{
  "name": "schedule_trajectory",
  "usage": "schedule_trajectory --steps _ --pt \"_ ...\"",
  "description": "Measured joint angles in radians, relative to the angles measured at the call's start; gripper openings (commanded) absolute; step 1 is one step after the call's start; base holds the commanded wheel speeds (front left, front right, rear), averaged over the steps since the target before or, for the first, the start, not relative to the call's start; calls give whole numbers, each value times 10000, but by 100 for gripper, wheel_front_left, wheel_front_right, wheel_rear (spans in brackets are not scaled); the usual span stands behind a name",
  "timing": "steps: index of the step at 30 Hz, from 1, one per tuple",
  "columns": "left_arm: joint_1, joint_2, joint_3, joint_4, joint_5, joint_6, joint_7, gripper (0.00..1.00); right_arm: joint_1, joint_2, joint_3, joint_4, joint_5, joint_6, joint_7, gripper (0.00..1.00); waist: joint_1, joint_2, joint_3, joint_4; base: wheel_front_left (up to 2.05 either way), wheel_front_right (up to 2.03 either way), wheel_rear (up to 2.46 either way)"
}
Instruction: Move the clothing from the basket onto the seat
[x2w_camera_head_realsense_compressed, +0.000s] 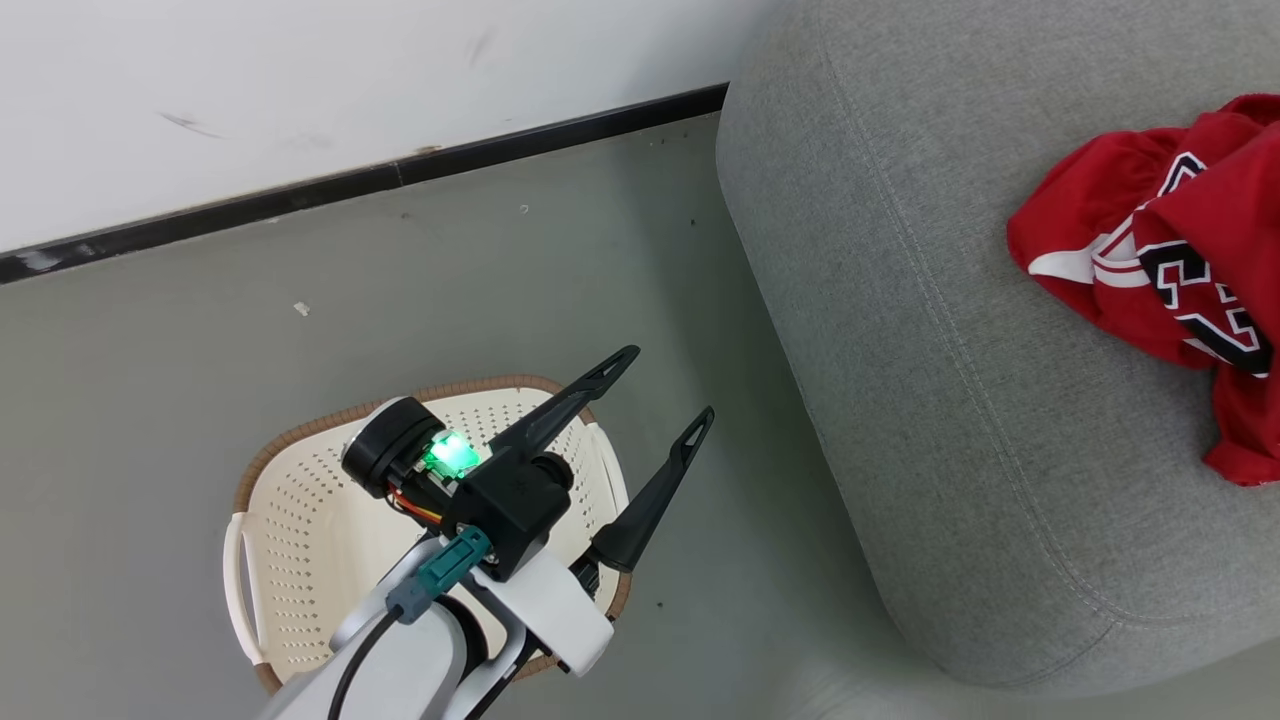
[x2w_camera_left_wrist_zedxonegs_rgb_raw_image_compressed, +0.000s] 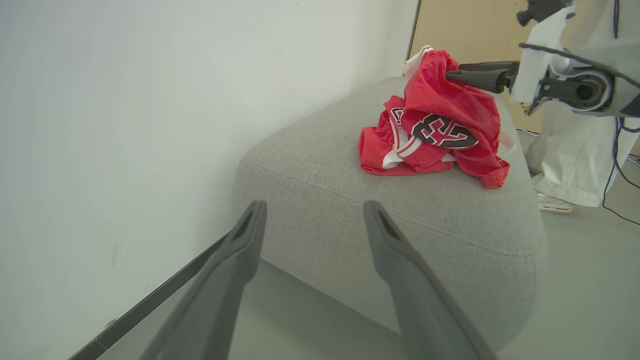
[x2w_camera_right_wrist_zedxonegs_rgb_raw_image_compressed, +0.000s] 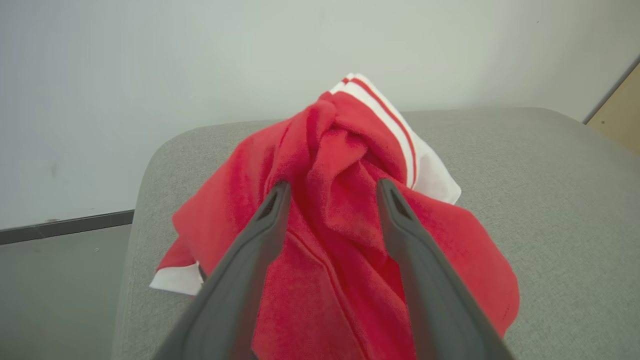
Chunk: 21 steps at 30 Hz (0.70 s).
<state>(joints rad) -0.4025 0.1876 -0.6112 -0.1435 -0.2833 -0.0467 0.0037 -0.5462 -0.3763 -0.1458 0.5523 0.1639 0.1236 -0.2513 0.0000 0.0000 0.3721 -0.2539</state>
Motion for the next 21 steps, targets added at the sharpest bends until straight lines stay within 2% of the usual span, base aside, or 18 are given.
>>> schedule_trajectory --steps 15,21 --pt "463 -56 512 476 -441 180 -495 100 1403 286 -286 -1605 -418 0 -12 100 0 0 -689 -232 0 0 0" --pt "739 -121 945 698 -665 500 -782 100 1739 566 -63 -2332 -422 0 -12 100 0 0 -980 -206 0 0 0"
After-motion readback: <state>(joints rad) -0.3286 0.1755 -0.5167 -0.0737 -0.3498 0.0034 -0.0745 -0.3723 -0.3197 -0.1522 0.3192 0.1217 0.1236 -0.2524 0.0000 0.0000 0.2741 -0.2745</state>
